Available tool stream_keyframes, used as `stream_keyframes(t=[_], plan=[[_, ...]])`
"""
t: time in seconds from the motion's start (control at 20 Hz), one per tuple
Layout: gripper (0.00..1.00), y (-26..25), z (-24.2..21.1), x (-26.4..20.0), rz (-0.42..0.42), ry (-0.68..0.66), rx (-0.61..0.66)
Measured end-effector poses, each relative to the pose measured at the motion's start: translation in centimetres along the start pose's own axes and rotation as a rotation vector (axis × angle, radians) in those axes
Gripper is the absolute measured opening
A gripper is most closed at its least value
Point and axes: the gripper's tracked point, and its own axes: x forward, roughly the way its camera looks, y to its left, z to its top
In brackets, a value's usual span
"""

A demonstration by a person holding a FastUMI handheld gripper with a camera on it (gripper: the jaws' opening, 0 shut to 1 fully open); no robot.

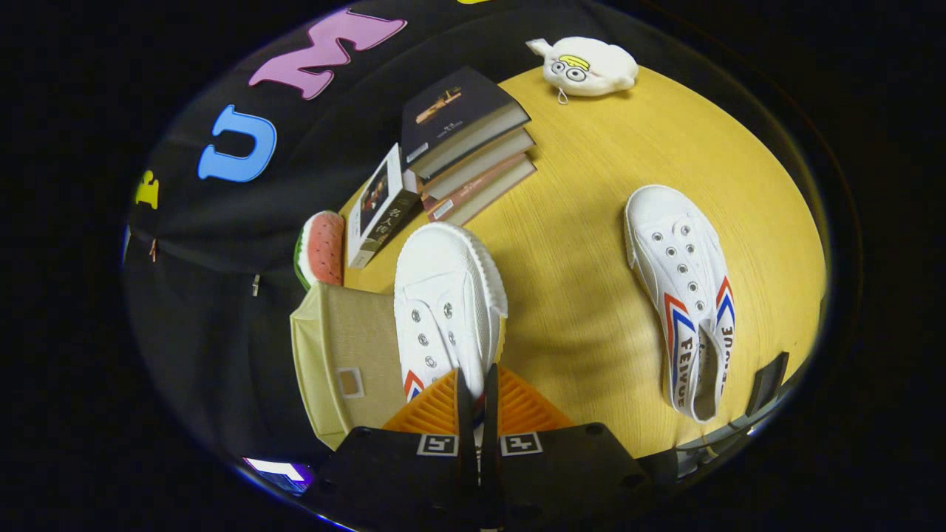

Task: Open the storage box then place both shoes into the box .Put the left shoe in first, then the right shoe, with the right side of both shoes facing outward in a uniform manner.

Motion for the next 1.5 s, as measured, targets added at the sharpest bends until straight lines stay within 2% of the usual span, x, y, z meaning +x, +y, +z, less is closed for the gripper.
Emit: stream_keyframes(t=[0.3,0.5,0.7,1.05,1.35,1.45,1.5], plan=[[0.06,8.9,0.5,-4.0,0.092,-0.055,0.003],[0.06,15.2,-1.6,-3.4,0.125,-0.047,-0.044],[0.06,20.6,-5.1,-0.3,0.171,0.017,-0.071],[0.06,24.3,-10.1,5.9,0.127,0.088,-0.083],[0.06,24.5,-10.9,8.9,0.068,0.085,-0.092],[0.08,24.5,-10.9,9.3,0.071,0.083,-0.106],[0.11,25.5,-11.1,9.2,0.113,0.094,-0.098]])
